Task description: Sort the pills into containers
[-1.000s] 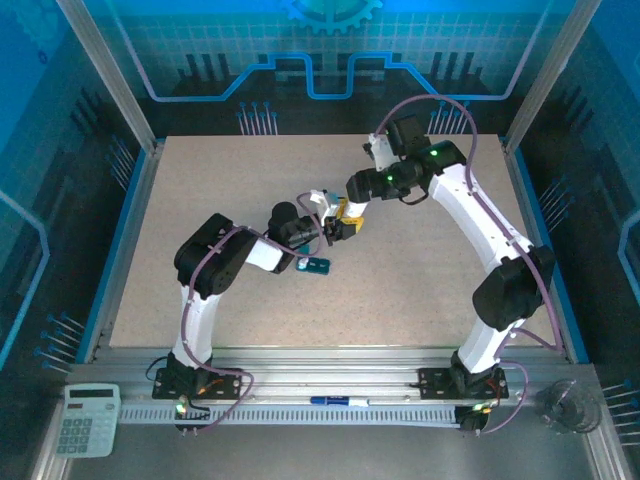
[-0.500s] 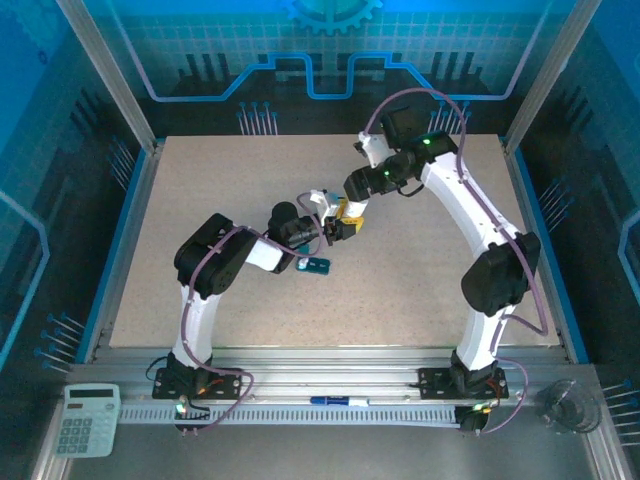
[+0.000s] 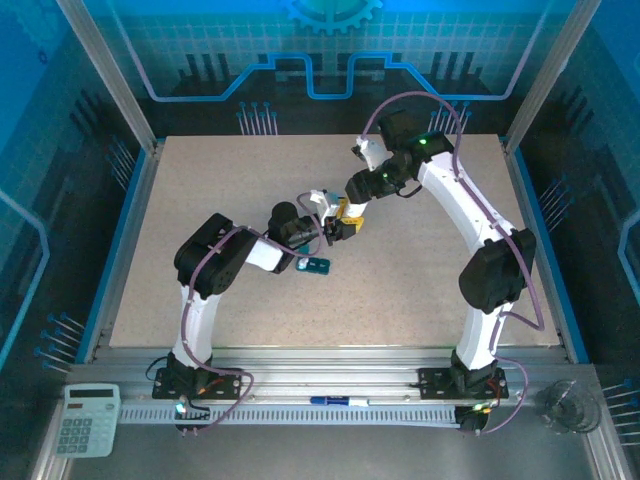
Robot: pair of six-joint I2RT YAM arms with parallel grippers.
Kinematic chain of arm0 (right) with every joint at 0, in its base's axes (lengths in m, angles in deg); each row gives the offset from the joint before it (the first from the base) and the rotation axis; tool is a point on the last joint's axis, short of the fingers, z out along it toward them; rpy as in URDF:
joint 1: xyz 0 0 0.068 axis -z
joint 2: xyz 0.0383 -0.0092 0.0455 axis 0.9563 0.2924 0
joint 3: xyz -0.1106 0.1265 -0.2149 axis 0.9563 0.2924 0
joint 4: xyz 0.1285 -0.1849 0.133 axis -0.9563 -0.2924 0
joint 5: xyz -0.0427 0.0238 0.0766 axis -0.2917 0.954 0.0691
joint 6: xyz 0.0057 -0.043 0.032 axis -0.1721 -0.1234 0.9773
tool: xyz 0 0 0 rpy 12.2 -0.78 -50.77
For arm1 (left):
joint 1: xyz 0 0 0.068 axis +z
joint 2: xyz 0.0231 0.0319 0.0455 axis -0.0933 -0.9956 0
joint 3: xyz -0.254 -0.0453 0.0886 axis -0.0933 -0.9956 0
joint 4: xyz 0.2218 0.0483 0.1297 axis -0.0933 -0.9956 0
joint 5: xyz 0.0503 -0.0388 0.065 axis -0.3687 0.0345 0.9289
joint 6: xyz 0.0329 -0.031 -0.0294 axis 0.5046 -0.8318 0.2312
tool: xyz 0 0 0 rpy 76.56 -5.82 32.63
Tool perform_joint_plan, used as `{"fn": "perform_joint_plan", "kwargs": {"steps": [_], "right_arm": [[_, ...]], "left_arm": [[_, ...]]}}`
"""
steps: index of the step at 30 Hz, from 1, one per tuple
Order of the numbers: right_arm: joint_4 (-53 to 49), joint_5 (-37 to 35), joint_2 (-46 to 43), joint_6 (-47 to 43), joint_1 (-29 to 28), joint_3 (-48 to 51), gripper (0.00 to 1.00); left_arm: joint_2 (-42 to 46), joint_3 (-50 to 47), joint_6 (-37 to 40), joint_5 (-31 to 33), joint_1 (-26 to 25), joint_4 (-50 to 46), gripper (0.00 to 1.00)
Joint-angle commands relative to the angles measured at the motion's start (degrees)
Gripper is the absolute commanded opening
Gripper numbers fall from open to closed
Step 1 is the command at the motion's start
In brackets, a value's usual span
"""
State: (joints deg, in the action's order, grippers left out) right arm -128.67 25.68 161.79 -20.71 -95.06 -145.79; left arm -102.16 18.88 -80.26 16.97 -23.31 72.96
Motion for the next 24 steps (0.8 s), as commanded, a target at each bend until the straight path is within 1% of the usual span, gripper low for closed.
{"fn": "perform_joint_plan", "kwargs": {"steps": [1, 9, 11, 14, 18, 20, 24], "right_arm": [[-1.3, 0.8, 1.1, 0.3, 0.4, 0.7, 0.56], [0.1, -1.6, 0.1, 4.7, -0.3, 3.2, 0.46], [1.4, -2.6, -0.9, 7.8, -0.5, 5.0, 0.41], [3.5, -5.0, -2.5, 13.8, -1.0, 7.8, 0.38], [7.9, -7.4, -5.4, 22.2, -2.3, 12.8, 0.38], [10.9, -8.4, -6.9, 26.4, -3.2, 15.9, 0.4], [14.6, -8.4, -9.1, 30.7, -4.0, 18.8, 0.42]], "left_arm": [[1.7, 0.9, 0.0, -1.3, 0.0, 2.7, 0.0], [1.8, 1.0, -0.2, -1.2, -0.1, 2.7, 0.0], [1.8, 1.0, -0.2, -1.2, 0.0, 2.7, 0.0], [1.8, 1.1, -0.3, -1.2, 0.0, 2.7, 0.0], [1.7, 1.1, -0.2, -1.1, -0.1, 2.7, 0.0], [1.7, 1.1, -0.2, -1.1, -0.1, 2.7, 0.0], [1.6, 1.1, -0.2, -1.1, -0.1, 2.7, 0.0]]}}
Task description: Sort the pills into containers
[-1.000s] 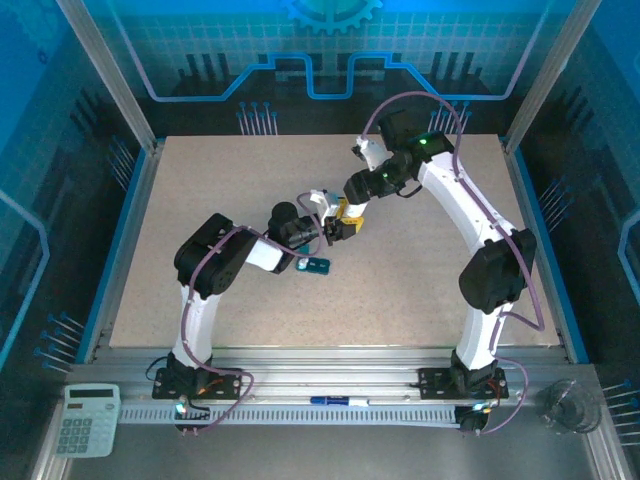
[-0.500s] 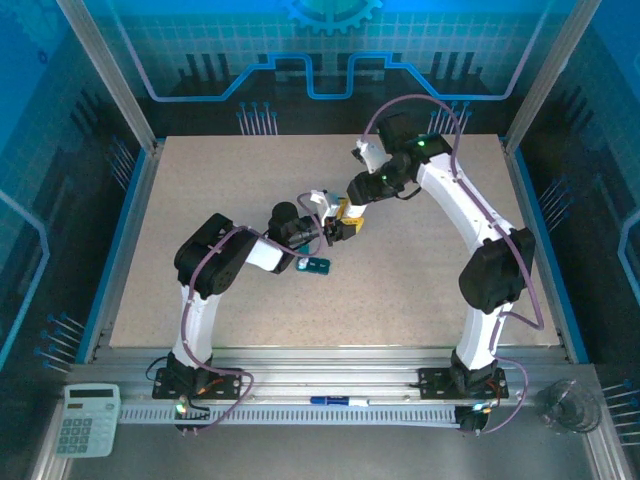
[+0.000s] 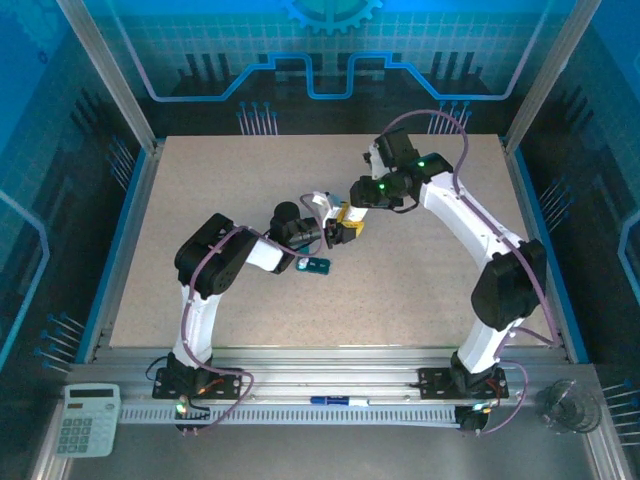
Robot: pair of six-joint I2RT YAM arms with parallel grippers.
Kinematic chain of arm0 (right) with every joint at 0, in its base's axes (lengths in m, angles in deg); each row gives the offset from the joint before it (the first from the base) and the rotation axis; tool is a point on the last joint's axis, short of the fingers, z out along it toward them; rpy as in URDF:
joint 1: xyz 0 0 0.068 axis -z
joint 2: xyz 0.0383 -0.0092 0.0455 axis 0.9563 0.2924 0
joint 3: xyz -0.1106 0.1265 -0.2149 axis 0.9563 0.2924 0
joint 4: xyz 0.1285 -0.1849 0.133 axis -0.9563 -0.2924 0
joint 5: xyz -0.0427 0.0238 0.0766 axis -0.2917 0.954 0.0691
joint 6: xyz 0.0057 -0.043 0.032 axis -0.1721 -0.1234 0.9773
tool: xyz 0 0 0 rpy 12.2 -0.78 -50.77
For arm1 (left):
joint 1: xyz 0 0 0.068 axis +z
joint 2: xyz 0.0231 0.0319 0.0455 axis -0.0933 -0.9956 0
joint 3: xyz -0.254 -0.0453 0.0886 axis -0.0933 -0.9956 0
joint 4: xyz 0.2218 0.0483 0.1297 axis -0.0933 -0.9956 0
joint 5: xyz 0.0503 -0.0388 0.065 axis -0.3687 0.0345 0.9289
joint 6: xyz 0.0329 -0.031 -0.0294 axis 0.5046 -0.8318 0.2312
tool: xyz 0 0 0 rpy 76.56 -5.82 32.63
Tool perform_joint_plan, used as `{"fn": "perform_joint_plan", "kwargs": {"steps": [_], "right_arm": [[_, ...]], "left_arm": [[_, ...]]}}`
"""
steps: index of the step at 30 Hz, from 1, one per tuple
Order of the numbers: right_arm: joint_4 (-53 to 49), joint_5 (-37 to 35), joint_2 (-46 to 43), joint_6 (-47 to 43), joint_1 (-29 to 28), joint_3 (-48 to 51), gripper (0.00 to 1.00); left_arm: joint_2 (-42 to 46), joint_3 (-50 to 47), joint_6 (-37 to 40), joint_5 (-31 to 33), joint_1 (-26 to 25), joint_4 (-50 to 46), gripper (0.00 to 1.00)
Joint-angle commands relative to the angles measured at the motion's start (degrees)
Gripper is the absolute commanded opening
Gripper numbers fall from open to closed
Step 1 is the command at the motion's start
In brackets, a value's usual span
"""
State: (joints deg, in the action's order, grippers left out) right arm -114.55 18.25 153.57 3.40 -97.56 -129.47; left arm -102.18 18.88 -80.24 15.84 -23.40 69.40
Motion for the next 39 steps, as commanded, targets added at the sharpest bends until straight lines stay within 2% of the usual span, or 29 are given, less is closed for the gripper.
{"fn": "perform_joint_plan", "kwargs": {"steps": [1, 4, 8, 12, 15, 18, 21, 23, 39], "right_arm": [[0.7, -1.0, -1.2, 6.8, -1.5, 2.5, 0.43], [0.0, -0.2, -1.6, 6.5, -0.5, 0.7, 0.47], [-2.1, 1.6, -2.5, 5.2, 1.7, -3.1, 0.67], [-3.0, 2.7, -4.5, 2.8, 4.0, -4.8, 0.77], [-2.0, 6.2, -4.8, -0.1, 5.9, -5.1, 0.79], [-1.7, 9.5, -3.6, -7.4, 6.8, -6.5, 0.79], [-5.1, 15.8, -0.4, -21.2, 6.9, -9.9, 0.79], [-8.2, 14.9, 1.3, -28.2, 6.2, -11.4, 0.78], [-12.9, 15.3, 5.9, -32.5, 4.4, -14.2, 0.76]], "left_arm": [[1.6, 1.1, -0.2, 0.0, 0.0, 6.3, 0.0], [1.6, 1.1, -0.2, 0.0, 0.0, 6.3, 0.0], [1.6, 1.1, -0.3, 0.0, -0.1, 6.3, 0.0], [1.8, 1.0, -0.2, 0.0, 0.0, 6.3, 0.0], [1.7, 1.1, -0.1, -0.2, 0.0, 6.3, 0.0], [1.7, 1.1, -0.2, -0.2, 0.0, 6.3, 0.0], [1.9, 1.0, -0.2, -0.2, 0.0, 6.3, 0.0], [1.8, 1.0, -0.3, -0.3, 0.0, 6.3, 0.0], [1.8, 0.9, -0.2, -0.3, 0.0, 6.3, 0.0]]}}
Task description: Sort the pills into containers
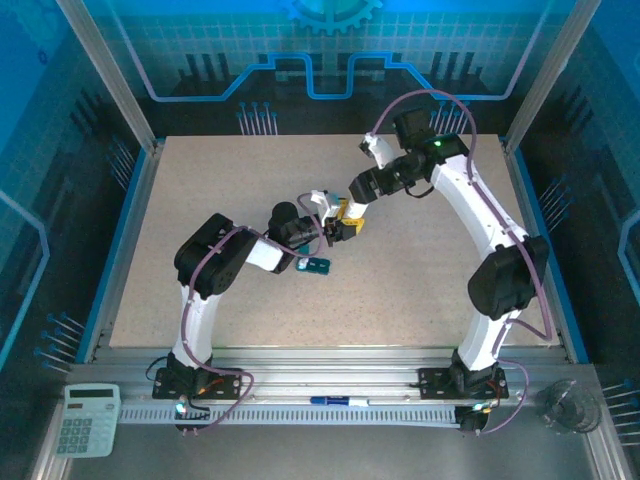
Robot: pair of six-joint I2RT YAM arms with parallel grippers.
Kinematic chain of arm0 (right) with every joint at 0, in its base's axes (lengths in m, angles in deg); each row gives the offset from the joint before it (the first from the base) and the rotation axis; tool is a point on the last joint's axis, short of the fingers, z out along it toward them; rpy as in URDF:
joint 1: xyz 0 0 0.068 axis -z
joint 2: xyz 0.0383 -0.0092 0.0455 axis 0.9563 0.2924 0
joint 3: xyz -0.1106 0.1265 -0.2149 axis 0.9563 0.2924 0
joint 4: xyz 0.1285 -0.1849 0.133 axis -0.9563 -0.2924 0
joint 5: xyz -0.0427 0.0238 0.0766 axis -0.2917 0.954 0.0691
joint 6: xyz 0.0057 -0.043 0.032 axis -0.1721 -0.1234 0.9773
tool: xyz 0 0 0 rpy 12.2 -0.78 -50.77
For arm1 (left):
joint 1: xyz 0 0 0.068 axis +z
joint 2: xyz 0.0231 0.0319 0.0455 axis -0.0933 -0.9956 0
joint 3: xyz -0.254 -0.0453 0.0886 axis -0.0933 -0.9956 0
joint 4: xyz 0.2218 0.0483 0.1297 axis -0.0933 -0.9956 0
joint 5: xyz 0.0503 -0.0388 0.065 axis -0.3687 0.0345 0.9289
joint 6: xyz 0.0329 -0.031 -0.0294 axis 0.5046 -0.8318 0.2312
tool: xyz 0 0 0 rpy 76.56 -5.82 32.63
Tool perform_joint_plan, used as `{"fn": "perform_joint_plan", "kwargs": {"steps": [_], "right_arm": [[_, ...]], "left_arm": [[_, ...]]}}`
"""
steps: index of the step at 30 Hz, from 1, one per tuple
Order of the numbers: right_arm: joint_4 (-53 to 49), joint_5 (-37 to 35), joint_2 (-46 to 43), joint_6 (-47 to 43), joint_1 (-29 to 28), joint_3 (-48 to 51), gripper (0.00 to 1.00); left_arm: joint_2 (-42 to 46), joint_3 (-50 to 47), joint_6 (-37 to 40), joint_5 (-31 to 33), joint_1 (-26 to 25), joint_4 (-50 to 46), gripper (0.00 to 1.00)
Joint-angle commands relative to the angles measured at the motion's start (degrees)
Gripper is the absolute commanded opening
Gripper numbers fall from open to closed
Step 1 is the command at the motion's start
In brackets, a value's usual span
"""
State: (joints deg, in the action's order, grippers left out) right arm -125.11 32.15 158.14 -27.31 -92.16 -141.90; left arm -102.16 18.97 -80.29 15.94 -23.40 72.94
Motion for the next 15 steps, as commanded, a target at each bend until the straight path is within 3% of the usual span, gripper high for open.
{"fn": "perform_joint_plan", "kwargs": {"steps": [1, 8, 15], "right_arm": [[-2.6, 1.4, 1.8, -1.9, -1.2, -1.9, 0.76], [-3.5, 0.1, 3.3, -2.1, -1.8, -2.3, 0.73], [-3.3, -0.3, 3.7, -0.9, -1.8, -1.6, 0.54]], "left_arm": [[1.7, 0.8, -0.2, -0.3, 0.0, 2.8, 0.0], [1.8, 0.8, -0.2, -0.4, 0.0, 2.8, 0.0], [1.8, 0.8, -0.2, -0.4, 0.0, 2.8, 0.0]]}}
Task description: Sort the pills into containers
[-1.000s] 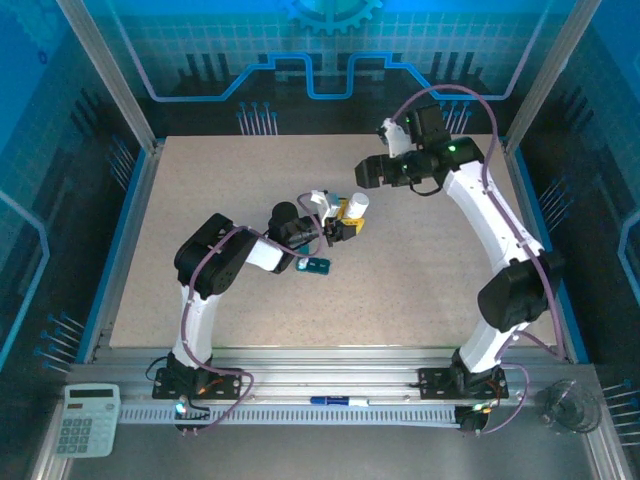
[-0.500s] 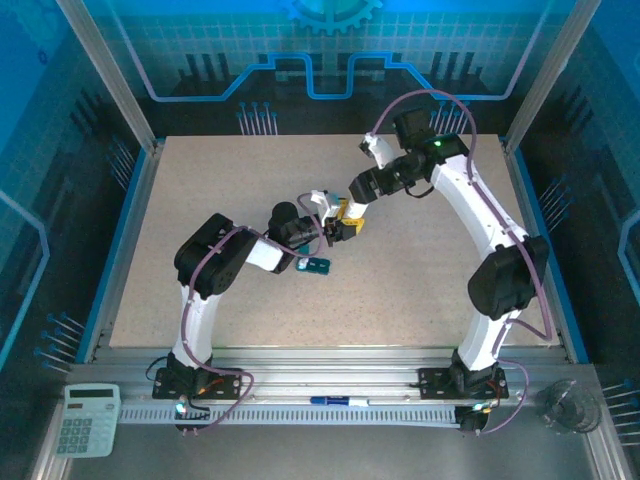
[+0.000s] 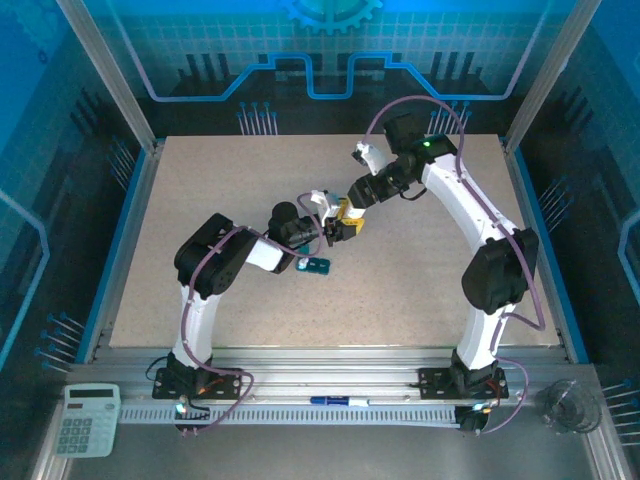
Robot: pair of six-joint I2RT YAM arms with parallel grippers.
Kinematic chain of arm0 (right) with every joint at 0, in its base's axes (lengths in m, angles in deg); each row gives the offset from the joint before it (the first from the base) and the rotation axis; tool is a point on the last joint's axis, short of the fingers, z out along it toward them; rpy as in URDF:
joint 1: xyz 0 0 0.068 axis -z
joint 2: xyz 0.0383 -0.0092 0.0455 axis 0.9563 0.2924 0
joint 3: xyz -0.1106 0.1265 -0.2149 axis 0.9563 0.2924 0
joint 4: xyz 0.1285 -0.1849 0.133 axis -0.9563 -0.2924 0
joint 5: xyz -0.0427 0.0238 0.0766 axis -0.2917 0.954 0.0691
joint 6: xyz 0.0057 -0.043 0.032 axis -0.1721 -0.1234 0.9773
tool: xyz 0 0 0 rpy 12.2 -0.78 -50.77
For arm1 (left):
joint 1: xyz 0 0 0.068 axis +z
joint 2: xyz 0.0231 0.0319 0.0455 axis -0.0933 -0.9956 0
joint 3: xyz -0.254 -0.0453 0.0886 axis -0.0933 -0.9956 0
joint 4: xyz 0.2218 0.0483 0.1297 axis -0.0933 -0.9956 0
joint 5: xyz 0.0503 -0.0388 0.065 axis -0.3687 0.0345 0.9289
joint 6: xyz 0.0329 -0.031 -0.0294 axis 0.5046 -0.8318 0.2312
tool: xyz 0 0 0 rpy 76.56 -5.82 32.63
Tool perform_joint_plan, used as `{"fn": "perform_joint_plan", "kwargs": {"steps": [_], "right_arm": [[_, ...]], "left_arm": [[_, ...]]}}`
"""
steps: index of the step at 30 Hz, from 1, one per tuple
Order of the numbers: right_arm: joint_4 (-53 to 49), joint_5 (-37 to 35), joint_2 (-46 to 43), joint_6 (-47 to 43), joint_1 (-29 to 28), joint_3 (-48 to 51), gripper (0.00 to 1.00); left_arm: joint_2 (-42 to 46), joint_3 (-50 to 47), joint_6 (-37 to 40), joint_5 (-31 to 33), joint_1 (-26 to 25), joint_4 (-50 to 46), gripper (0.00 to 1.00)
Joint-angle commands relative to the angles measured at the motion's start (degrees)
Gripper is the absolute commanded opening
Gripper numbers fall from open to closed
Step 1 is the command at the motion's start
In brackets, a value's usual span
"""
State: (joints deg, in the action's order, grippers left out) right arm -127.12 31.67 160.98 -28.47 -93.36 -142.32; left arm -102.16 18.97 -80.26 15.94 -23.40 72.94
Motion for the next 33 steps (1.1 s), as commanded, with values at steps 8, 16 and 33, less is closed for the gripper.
{"fn": "perform_joint_plan", "kwargs": {"steps": [8, 16, 33], "right_arm": [[2.5, -4.6, -1.6, 10.8, -1.6, 4.5, 0.42], [11.0, -12.7, -6.3, 34.2, -5.9, 14.3, 0.44], [18.2, -2.7, -15.2, 27.9, 0.4, 16.2, 0.8]], "left_arm": [[1.8, 1.1, -0.3, -0.4, 0.0, 2.8, 0.0], [1.5, 1.3, -0.3, -0.2, 0.0, 2.7, 0.0], [1.7, 1.2, -0.2, -0.4, 0.0, 2.8, 0.0]]}}
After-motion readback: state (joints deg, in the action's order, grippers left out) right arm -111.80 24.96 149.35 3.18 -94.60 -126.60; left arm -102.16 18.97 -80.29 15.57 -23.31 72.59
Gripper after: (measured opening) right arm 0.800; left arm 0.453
